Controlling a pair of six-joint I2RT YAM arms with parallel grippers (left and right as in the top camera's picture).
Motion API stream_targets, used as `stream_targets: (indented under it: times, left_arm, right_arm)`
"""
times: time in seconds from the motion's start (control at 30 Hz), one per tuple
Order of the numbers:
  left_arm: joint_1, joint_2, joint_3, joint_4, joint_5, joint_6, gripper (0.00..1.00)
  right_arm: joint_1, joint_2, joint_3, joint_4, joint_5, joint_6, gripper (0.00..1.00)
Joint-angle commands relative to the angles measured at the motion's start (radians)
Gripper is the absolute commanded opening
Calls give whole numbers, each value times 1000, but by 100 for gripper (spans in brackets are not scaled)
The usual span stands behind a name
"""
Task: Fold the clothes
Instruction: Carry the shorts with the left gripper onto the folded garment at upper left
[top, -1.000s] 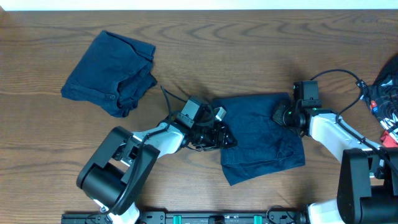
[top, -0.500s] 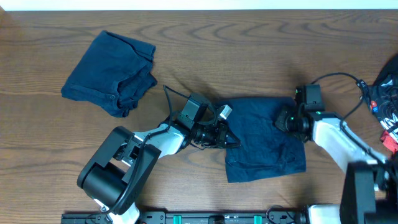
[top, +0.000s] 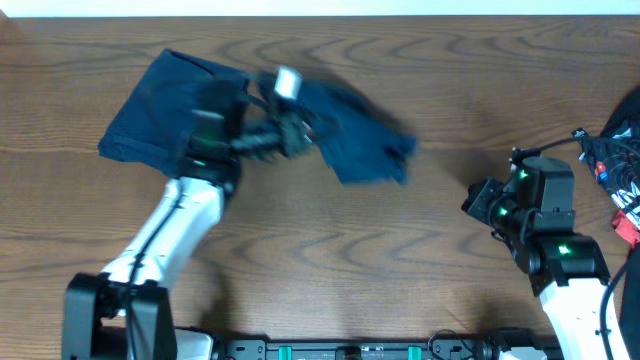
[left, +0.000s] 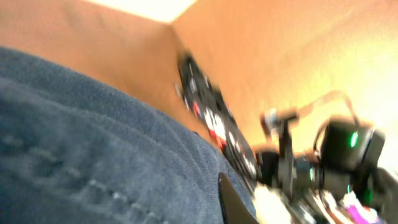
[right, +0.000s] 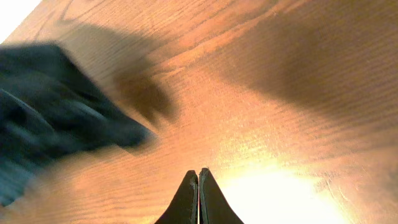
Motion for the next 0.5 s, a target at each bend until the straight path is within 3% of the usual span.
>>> stream_targets:
  times: [0.0,0.23,0.47]
  left_arm:
    - [124,-11,98,17,14,18,6]
    - [375,56,209,52,-8,107,6]
    - [504,207,216,117,-53,119,6]
  right_arm:
    - [-4,-13,-1,-29,2,-13,2]
    - [-4,-11,-1,-73,-6,-13,2]
    - [-3,-11,-1,-74,-59,-13,1]
